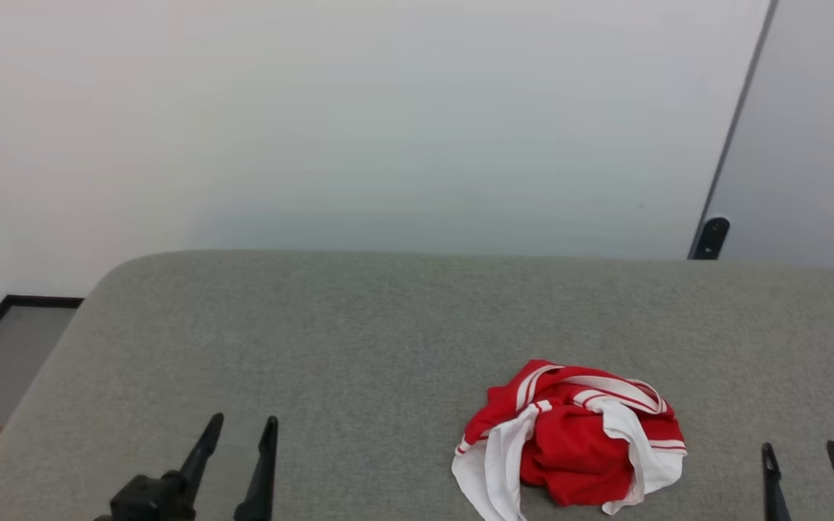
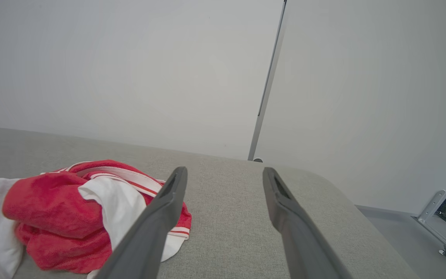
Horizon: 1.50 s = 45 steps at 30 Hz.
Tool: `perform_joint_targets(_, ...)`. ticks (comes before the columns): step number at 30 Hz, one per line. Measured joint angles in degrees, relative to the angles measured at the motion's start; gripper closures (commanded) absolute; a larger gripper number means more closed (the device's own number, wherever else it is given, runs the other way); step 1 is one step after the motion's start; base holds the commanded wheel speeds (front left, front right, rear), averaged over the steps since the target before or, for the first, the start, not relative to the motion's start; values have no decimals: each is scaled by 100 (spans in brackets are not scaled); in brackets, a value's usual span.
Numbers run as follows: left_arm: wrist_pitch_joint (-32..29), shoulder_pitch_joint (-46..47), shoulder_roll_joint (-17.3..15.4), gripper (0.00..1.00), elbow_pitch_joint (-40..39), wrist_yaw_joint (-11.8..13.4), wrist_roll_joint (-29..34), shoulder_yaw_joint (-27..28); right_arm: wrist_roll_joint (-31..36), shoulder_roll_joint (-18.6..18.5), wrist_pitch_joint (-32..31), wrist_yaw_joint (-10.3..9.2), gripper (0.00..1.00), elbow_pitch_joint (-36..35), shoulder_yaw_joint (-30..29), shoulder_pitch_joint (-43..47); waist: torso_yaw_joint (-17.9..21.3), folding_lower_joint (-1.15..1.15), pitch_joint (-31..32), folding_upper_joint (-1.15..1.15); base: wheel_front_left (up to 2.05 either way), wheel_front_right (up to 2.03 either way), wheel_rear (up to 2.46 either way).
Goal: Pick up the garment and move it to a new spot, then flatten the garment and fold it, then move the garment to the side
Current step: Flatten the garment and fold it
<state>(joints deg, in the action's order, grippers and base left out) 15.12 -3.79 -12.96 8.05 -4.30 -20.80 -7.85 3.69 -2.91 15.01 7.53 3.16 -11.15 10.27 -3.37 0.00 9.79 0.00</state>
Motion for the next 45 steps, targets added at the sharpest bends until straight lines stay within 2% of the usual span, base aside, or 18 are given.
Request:
perform_joint_targets(7, 0, -15, 220, 0, 109, -197, 241, 400, 102, 0, 0, 0, 0, 30, -264, 71, -149, 0, 108, 0, 0, 0, 0)
perform_joint_targets(14, 0, -111, 355, 0, 155, -278, 371, 556, 220, 1, 0, 0, 0, 21, -219, -64, 8, 0, 76, 0, 0, 0, 0)
perform_joint_targets(22, 0, 75, 486, 0, 193, -303, 416, 82, 390, -1, 0, 0, 0, -42, -597, -208, 552, 0, -80, 0, 0, 0, 0)
perform_joint_targets(25, -175, 163, 439, 0, 457, -303, 9, -292, 393, 0, -1, 0, 0, -44, -683, -281, 787, 0, -174, 0, 0, 0, 0)
perform_joint_targets(27, -753, 349, 197, 0, 530, -304, -374, -680, 394, 0, 0, 0, 0, -46, -691, -315, 929, 0, -242, 0, 0, 0, 0)
perform_joint_targets(30, -1928, 730, -211, 0, 390, -304, -1277, -1105, 394, 1, 0, 0, 0, -21, -683, -387, 1110, 0, -359, 0, 0, 0, 0)
perform_joint_targets(35, -4144, 1528, -866, 0, 187, -311, -2295, -1406, 394, 1, 0, 0, 0, 43, -645, -558, 1277, 0, -584, 0, 0, 0, 0)
perform_joint_targets(37, -4863, 1902, -967, 4, 146, -283, -2530, -1425, 388, 0, 0, 0, 0, 58, -603, -647, 1313, 0, -662, 0, 0, 0, 0)
perform_joint_targets(39, -5449, 2254, -1015, 8, 169, -142, -2716, -1438, 383, 0, 0, 0, 0, 79, -533, -728, 1337, 0, -734, 0, 0, 0, 0)
perform_joint_targets(40, -5759, 2411, -1063, 2, 202, -85, -2708, -1511, 371, 0, 0, 0, 0, 86, -497, -772, 1346, 0, -766, 0, 0, 0, 0)
perform_joint_targets(45, -6898, 2954, -973, 0, 490, 385, -2788, -1771, 308, 0, 0, 0, 0, 124, -366, -861, 1383, 0, -900, 0, 0, 0, 0)
